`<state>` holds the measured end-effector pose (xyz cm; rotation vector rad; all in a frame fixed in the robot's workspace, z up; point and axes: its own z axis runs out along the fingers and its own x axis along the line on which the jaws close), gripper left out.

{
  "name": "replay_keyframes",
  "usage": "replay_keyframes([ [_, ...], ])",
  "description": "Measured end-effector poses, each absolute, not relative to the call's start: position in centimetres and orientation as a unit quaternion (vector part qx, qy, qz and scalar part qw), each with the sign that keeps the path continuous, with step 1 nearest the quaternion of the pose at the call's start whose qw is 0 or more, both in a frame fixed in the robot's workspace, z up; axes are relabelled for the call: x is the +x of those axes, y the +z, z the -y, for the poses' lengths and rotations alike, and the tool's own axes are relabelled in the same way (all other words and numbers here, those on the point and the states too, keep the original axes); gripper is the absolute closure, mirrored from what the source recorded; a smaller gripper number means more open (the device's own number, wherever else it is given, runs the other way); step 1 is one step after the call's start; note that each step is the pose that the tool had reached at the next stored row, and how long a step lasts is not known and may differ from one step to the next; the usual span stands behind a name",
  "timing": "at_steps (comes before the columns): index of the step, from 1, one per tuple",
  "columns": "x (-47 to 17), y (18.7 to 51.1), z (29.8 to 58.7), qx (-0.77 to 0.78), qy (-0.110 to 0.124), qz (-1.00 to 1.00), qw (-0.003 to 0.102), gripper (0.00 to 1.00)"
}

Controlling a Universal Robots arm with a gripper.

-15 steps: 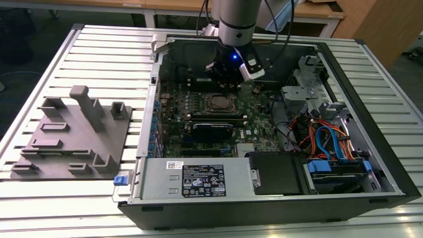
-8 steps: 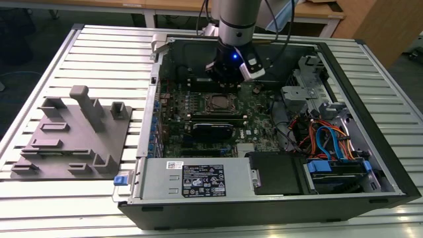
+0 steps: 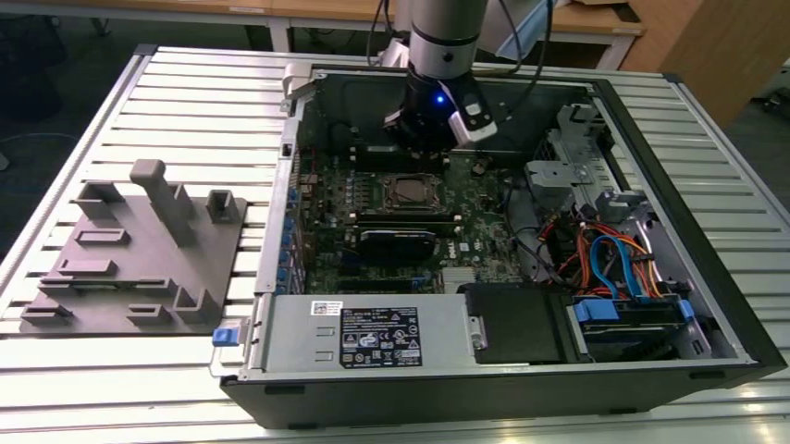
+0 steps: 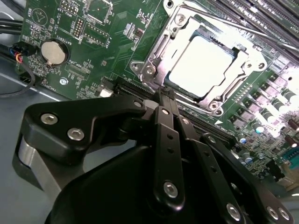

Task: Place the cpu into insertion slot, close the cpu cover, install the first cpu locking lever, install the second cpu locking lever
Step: 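Install the second cpu locking lever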

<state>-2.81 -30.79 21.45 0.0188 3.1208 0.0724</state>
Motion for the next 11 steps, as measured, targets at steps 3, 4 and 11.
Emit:
replay_keyframes([
  [3,-2.8,21.45,30.8,0.006,0.023,-1.0,0.01,0.9],
  [4,-2.8,21.46,30.83,0.006,0.023,-1.0,0.01,0.9],
  [11,-2.81,21.46,31.12,0.006,0.023,-1.0,0.01,0.9],
])
